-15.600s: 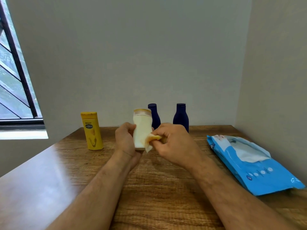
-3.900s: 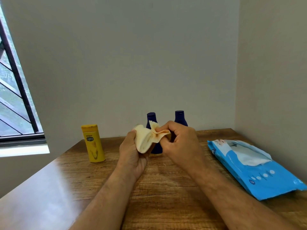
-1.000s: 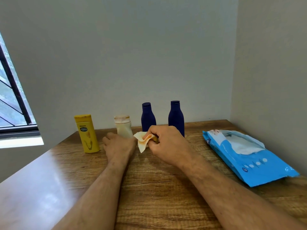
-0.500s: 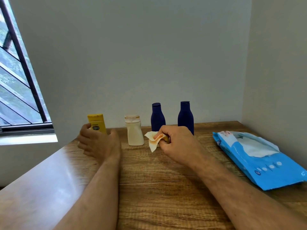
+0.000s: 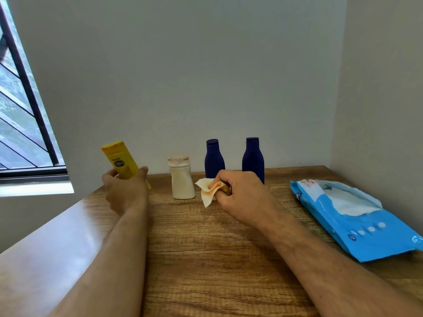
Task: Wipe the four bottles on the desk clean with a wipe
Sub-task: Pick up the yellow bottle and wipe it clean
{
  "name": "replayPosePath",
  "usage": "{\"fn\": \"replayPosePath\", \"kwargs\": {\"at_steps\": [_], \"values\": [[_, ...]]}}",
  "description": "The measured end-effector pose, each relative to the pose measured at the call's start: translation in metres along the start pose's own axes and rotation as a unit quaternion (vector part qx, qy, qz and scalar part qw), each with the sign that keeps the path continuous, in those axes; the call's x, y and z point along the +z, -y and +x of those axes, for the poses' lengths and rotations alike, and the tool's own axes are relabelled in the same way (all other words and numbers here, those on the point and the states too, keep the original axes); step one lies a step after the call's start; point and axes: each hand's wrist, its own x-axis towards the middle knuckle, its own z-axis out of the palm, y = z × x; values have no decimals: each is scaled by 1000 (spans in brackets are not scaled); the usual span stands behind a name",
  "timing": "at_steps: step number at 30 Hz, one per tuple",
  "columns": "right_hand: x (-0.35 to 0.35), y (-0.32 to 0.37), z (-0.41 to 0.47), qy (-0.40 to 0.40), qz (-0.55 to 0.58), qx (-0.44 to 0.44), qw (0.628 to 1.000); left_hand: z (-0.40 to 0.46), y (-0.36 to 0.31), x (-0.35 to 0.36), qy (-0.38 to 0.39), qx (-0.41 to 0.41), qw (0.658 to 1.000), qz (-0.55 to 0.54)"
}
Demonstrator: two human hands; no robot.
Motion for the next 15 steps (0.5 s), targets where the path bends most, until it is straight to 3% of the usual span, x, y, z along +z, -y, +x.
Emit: {"fn": "replayPosePath", "kwargs": {"at_steps": [3,7,12,15], "values": [[-1,1,0,-32,-8,-5,999,-23,-26,-2,71,64,990,-105],[-7,1,-2,-94,13,-3,995,-58,-39,1,207,118,959,-151],[-14,1,-2,-189,43,-25,981,-75,-34,11,314,83,934,-150],[-14,1,0,-206,39,-42,977,-80,-28,16,393,43,903,-170]]}}
